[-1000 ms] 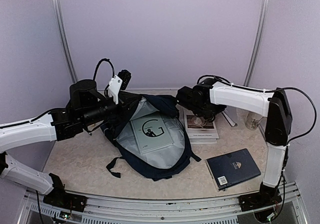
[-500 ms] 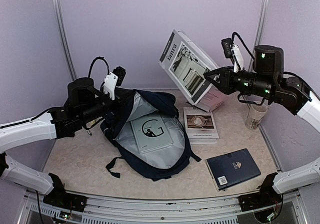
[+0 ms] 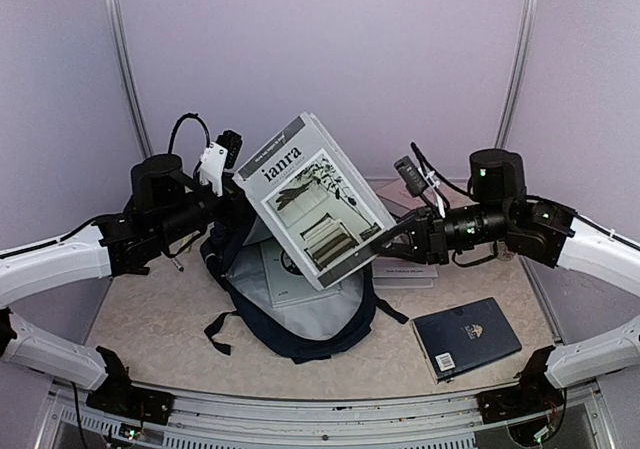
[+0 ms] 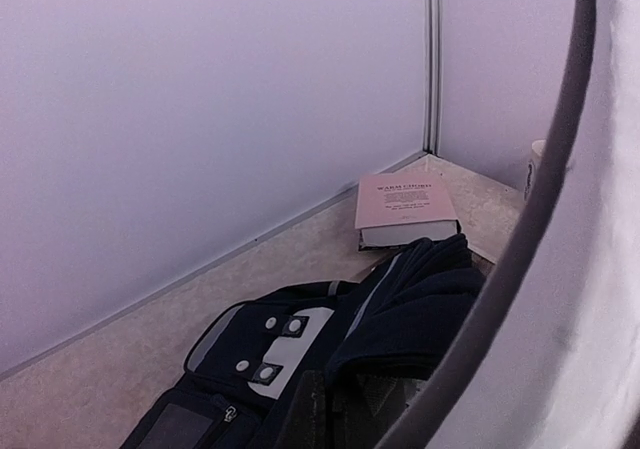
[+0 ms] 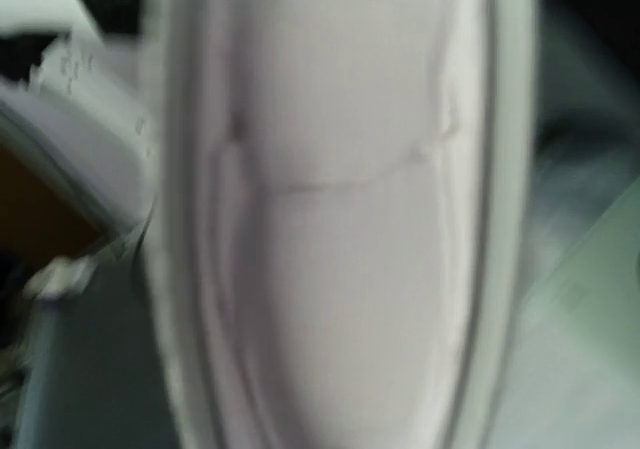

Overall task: Pack the student bag
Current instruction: Place the book in the largest pocket of the bag.

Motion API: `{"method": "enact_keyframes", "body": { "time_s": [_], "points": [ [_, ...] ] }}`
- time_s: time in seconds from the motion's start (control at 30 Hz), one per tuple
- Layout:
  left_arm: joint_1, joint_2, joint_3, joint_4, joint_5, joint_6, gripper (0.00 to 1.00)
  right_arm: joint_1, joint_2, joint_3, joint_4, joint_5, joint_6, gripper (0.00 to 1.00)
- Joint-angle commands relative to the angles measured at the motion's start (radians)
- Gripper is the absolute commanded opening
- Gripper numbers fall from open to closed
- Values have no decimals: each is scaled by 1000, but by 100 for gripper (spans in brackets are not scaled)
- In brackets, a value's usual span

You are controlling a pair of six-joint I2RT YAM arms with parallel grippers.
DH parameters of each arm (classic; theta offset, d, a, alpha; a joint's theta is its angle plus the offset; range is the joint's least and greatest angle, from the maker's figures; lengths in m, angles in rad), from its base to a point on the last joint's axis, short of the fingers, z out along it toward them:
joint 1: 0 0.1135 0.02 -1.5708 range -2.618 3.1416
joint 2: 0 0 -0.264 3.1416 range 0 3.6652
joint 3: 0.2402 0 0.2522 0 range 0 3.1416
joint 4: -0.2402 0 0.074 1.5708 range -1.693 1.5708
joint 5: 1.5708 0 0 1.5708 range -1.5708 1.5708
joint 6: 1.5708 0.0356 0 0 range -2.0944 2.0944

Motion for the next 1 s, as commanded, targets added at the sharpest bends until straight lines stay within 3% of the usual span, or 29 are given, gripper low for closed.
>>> {"method": "enact_keyframes", "body": {
  "time_s": [0.0, 0.17, 0.4, 0.7, 0.97],
  "points": [
    [20, -17, 1, 77, -13, -11, 0, 49, 64, -125, 78, -194, 51, 1],
    [21, -27, -2, 83, -19, 0, 0, 55, 78, -156, 71, -169, 32, 1],
    [22, -31, -2, 82, -31, 4, 0, 5, -50, -162, -25, 25, 20, 0],
    [46, -38, -3, 84, -29, 1, 0, 5, -37, -206, -148, -107, 64, 0],
    [50, -49, -5, 98, 72, 14, 0, 40, 28, -234, -77, -187, 139, 0]
  ]
}}
